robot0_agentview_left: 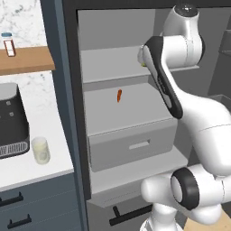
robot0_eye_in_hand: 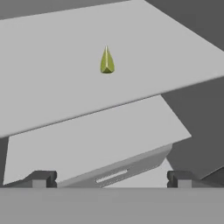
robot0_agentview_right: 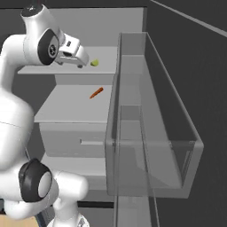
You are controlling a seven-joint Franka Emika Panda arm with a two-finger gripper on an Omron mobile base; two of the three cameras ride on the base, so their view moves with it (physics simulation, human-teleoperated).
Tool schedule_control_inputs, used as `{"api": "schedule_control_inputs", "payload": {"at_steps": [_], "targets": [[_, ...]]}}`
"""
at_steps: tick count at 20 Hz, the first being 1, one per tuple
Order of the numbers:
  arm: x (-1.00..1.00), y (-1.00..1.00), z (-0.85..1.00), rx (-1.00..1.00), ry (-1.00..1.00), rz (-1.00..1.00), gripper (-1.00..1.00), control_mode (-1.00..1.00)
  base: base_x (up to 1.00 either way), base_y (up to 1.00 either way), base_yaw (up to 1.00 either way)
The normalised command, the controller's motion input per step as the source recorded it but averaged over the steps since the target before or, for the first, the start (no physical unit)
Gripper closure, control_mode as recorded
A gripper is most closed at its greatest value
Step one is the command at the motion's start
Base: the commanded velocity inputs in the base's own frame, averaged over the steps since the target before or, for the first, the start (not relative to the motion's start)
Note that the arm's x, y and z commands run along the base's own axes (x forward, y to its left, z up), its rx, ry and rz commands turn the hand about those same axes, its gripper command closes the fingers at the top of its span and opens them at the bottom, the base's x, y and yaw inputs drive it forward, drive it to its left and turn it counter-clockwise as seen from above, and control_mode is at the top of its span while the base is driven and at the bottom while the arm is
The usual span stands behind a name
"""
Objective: Grab a lemon wedge from the fridge and one ice cube from the ice bowl, and put them in the glass of lemonade.
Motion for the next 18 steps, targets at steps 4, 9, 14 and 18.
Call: {"api": "schedule_control_inputs", "payload": {"at_steps": [4, 9, 14, 18], "targets": [[0.14, -0.03, 0.00, 0.00, 0.00, 0.00, -1.00, -1.00, 0.00, 0.00, 0.00], [0.40, -0.23, -0.23, 0.00, 0.09, 0.00, -1.00, -1.00, 0.00, 0.00, 0.00], [0.33, -0.18, -0.01, 0.00, 0.17, 0.02, -1.00, -1.00, 0.00, 0.00, 0.00], [0.38, -0.07, 0.00, 0.00, 0.21, 0.08, -1.00, -1.00, 0.00, 0.00, 0.00]]}}
